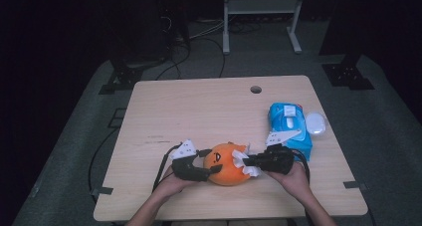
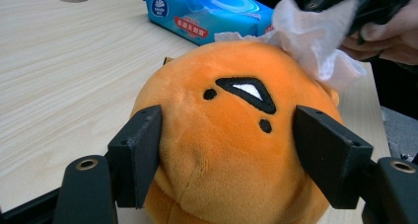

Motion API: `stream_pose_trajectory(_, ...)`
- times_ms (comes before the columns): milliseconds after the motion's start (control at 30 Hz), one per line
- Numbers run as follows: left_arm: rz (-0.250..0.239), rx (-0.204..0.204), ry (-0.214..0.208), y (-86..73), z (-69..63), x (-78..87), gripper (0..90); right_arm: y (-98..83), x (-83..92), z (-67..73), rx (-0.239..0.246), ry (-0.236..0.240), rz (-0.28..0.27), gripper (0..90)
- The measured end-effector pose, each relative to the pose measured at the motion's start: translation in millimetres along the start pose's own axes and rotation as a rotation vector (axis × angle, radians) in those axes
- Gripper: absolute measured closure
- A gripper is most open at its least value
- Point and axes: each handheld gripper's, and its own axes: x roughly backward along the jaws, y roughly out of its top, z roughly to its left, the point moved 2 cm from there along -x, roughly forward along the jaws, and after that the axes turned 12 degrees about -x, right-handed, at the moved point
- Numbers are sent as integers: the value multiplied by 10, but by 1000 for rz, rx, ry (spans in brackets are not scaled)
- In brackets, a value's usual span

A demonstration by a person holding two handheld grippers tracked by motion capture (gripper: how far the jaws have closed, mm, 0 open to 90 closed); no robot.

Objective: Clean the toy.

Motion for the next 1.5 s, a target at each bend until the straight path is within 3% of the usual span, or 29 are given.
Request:
stream_pose_trajectory(100,0,-1,2,5,-4,-7,284,35,-6,122,19,62,-17,837)
stream_pose_trajectory(200,0,-3,1,3,-8,-6,284,77,-48,301,33,178,-46,838)
stream_pose_trajectory(233,0,-5,1,4,-10,-7,284,85,-71,346,48,184,-42,838)
stream_pose_trajectory(300,-1,-5,1,4,-11,-7,284,82,-127,371,75,146,-25,833)
stream_pose_trajectory(333,2,-9,1,4,-16,-6,284,69,-159,346,89,86,-12,820)
stream_pose_trajectory(400,2,-10,4,6,-26,-8,284,50,-185,305,119,11,-2,796)
stream_pose_trajectory(433,3,-10,5,7,-26,-10,284,45,-182,293,124,4,-13,773)
stream_pose_trajectory(633,0,-13,2,5,-28,-14,284,64,-121,279,175,-150,-72,490)
stream_pose_trajectory(733,2,-25,-4,8,-43,-20,284,51,-170,177,105,-111,-48,427)
stream_pose_trajectory(800,3,-25,-7,6,-40,-18,283,44,-183,148,85,-88,-45,464)
stream_pose_trajectory(1000,5,-30,-13,6,-38,-15,278,38,-156,168,115,-85,-17,704)
stream_pose_trajectory(1100,-4,-32,-29,12,-40,-5,256,39,-80,99,86,-59,-29,803)
stream_pose_trajectory(1200,-2,-43,-45,17,-47,-11,225,27,-28,40,67,-93,-33,818)
stream_pose_trajectory(1300,8,-49,-33,18,-45,-13,237,25,-5,51,66,-111,-39,823)
stream_pose_trajectory(1433,13,-37,1,23,-35,-26,304,40,-33,187,108,-68,-48,823)
stream_pose_trajectory(1467,14,-34,14,32,-32,-47,310,40,-107,315,163,-58,-33,822)
stream_pose_trajectory(1500,18,-35,19,36,-28,-50,312,37,-137,343,183,-64,-26,822)
